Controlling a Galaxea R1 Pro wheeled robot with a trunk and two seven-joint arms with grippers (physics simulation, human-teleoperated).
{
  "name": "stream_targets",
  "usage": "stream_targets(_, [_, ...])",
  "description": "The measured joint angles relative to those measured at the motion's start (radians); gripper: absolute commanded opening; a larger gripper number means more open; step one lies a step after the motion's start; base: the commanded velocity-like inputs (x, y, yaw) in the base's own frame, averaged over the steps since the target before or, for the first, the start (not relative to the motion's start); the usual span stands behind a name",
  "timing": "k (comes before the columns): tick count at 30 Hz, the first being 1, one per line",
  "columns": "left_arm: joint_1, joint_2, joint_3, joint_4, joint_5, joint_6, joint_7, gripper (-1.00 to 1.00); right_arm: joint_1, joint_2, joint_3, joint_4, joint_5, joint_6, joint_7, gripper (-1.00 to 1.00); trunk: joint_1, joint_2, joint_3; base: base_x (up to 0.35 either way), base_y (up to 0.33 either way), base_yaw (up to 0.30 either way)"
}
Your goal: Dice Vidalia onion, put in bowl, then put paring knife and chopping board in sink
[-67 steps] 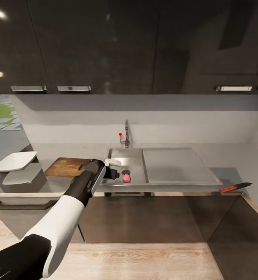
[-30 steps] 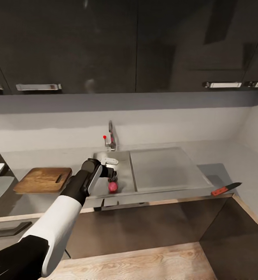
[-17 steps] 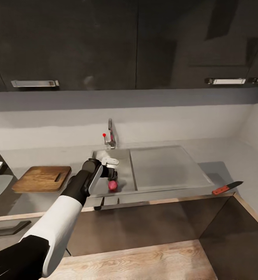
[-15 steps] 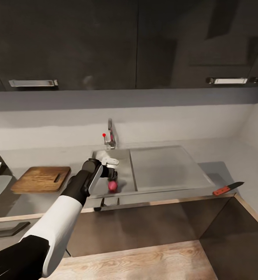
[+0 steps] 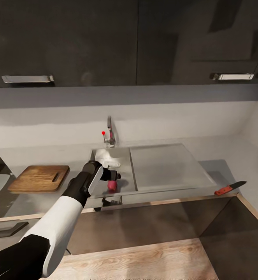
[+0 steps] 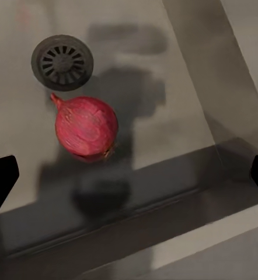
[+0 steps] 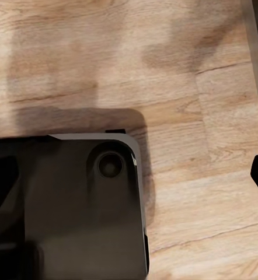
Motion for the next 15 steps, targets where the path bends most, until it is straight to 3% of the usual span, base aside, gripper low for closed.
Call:
stream_targets(12, [0.002,0.004,0.0,0.002,-0.001,0.0,0.002,1.0,0.0,0.0,0.0,0.0,0.0,0.0,0.0,1.0,0.0,0.0,-0.02,0.002,0.0,0.0])
stream_targets(15, [0.003,0.005,0.001,0.003,-0.001,-0.001,0.003,1.0,0.0,0.0,0.0,0.0,0.0,0.0,0.0,1.0,0.0,0.0,-0.024,0.149,0.0,0.0])
